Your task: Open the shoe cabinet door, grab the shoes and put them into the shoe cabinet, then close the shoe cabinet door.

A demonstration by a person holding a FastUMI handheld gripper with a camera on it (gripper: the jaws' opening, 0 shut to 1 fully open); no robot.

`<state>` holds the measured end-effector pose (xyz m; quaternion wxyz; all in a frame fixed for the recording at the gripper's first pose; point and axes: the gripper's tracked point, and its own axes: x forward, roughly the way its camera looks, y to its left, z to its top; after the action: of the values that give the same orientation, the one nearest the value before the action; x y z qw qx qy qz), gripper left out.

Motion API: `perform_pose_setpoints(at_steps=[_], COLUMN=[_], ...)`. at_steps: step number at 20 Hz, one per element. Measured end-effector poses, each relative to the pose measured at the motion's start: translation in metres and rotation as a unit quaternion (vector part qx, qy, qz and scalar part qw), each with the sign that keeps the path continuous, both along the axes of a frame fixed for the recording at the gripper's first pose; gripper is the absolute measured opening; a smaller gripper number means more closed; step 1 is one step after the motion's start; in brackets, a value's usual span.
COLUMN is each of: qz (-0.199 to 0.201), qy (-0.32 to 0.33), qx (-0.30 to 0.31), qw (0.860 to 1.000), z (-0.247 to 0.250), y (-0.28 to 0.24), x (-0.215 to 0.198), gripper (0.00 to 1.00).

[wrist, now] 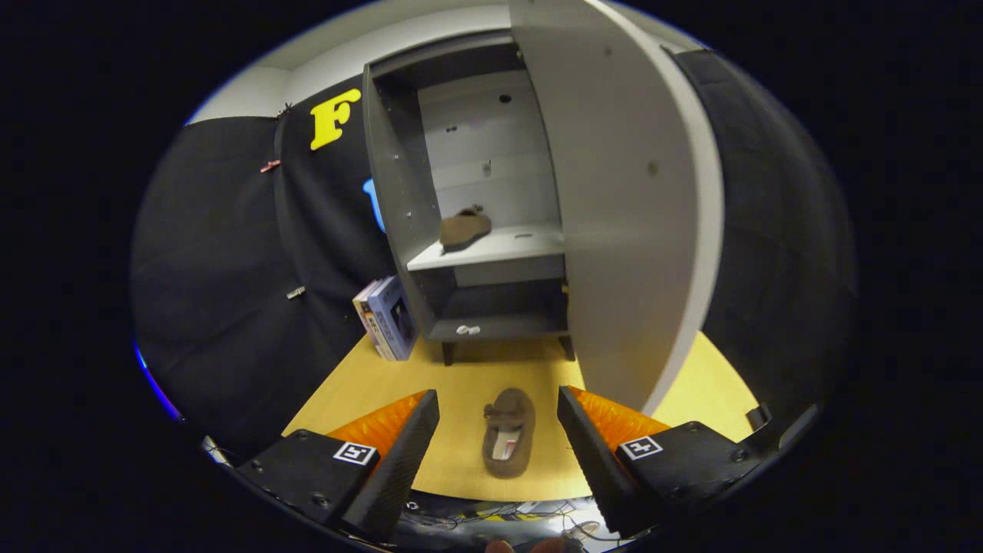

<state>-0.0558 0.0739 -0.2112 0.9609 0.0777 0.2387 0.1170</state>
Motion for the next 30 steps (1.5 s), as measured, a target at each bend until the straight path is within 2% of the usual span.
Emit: perform_pose_setpoints(at_steps=[6, 10, 16, 19, 20, 23, 26, 30], qz=[0.037, 0.027, 0.009, -0.008, -0.020, -0.067, -0.104, -0.096], qy=[0.097, 0.150, 0.182, 0.176, 0.170, 0.145, 0.122, 0.107], qx=[0.006, 0.008, -0.010, -0.019, -0.027, -0.044, -0.045, -0.046], qw=[0.995, 0.988, 0.983, 0.984, 0.985, 0.986, 0.986, 0.989], z=[-0.105, -0.174, -0.246, -0.270, -0.274, -0.282, -0.278, -0.266], y=[0.041, 0.058, 0.071, 0.079, 0.078, 0.068, 0.055, 0.055], x=[0.012, 0.027, 0.062, 0.087, 0.096, 0.123, 0.134, 0.132], gripper=[0.99, 0.99, 0.98, 0.96, 0.88, 0.79, 0.51, 0.14])
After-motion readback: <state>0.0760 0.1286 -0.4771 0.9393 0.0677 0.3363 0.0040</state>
